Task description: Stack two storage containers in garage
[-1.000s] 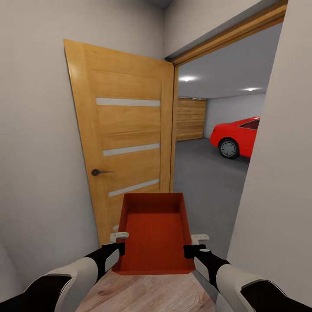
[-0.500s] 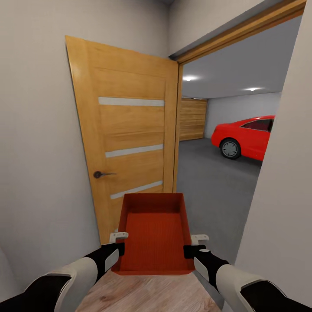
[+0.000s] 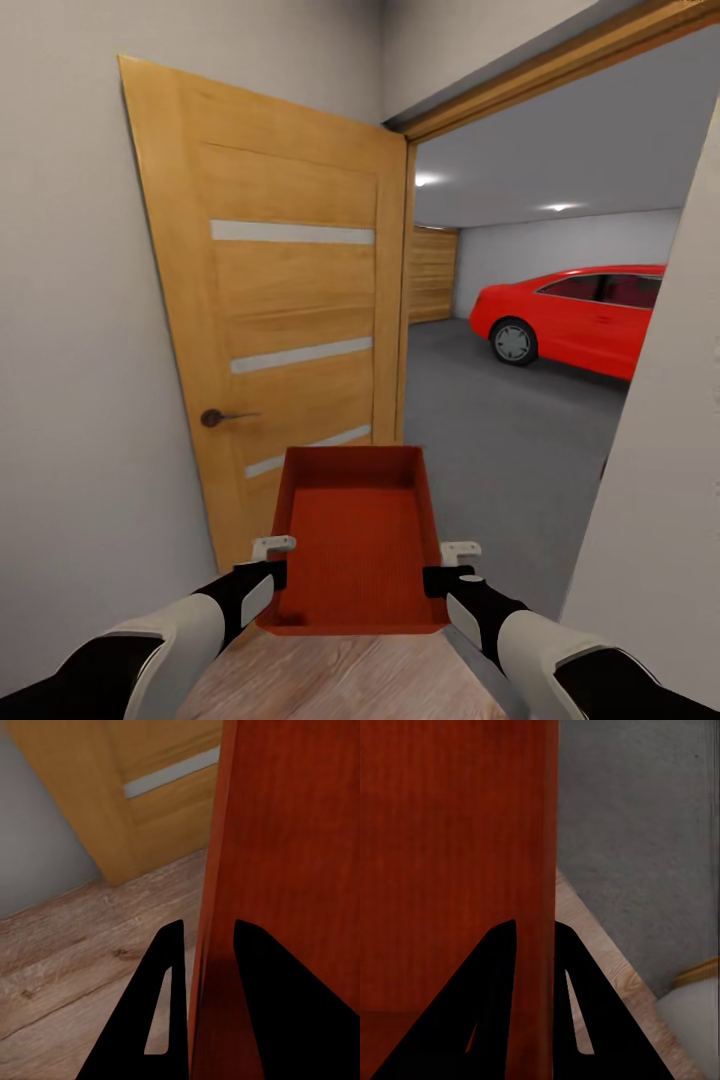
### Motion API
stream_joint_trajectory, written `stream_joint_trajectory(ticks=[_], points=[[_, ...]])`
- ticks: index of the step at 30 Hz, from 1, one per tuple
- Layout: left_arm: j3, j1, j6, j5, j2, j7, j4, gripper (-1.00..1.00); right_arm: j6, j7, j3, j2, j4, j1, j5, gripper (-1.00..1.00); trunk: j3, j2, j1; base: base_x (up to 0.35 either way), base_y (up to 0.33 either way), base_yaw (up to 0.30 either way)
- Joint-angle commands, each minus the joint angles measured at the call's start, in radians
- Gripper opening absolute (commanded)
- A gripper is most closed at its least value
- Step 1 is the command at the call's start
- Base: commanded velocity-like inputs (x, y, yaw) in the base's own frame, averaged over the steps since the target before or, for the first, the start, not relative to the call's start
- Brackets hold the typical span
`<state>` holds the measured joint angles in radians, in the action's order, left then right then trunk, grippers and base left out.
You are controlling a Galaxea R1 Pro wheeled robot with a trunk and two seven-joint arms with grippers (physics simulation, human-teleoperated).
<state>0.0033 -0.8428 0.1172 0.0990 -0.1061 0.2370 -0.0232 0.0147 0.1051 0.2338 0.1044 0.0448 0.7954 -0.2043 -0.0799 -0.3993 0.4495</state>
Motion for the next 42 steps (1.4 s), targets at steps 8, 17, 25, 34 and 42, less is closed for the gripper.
stream_joint_trajectory(ticks=[8, 17, 25, 34, 42], points=[[0.02, -0.001, -0.007, -0.007, 0.006, 0.012, -0.006, -1.0, 0.0, 0.005, -0.004, 0.0, -0.003, 0.0, -0.015, -1.0, 0.0, -0.001, 0.001, 0.112, 0.107, -0.265], [0.02, 0.0, -0.007, -0.007, 0.006, 0.011, -0.006, -1.0, 0.0, 0.005, -0.004, 0.0, -0.003, 0.0, -0.015, -1.0, 0.0, -0.001, 0.001, 0.102, 0.1, -0.266], [0.02, 0.0, -0.007, -0.007, 0.006, 0.011, -0.005, -1.0, 0.0, 0.005, -0.004, 0.0, -0.003, 0.001, -0.014, -1.0, 0.0, -0.001, 0.001, 0.138, 0.123, -0.266], [0.019, 0.0, -0.007, -0.007, 0.006, 0.011, -0.005, -1.0, 0.0, 0.005, -0.004, 0.0, -0.003, 0.0, -0.015, -1.0, 0.0, -0.001, 0.001, 0.168, 0.145, -0.266], [0.019, 0.0, -0.007, -0.007, 0.006, 0.011, -0.005, -1.0, 0.0, 0.005, -0.004, 0.0, -0.003, 0.0, -0.015, -1.0, 0.0, -0.001, 0.001, 0.186, 0.161, -0.263]])
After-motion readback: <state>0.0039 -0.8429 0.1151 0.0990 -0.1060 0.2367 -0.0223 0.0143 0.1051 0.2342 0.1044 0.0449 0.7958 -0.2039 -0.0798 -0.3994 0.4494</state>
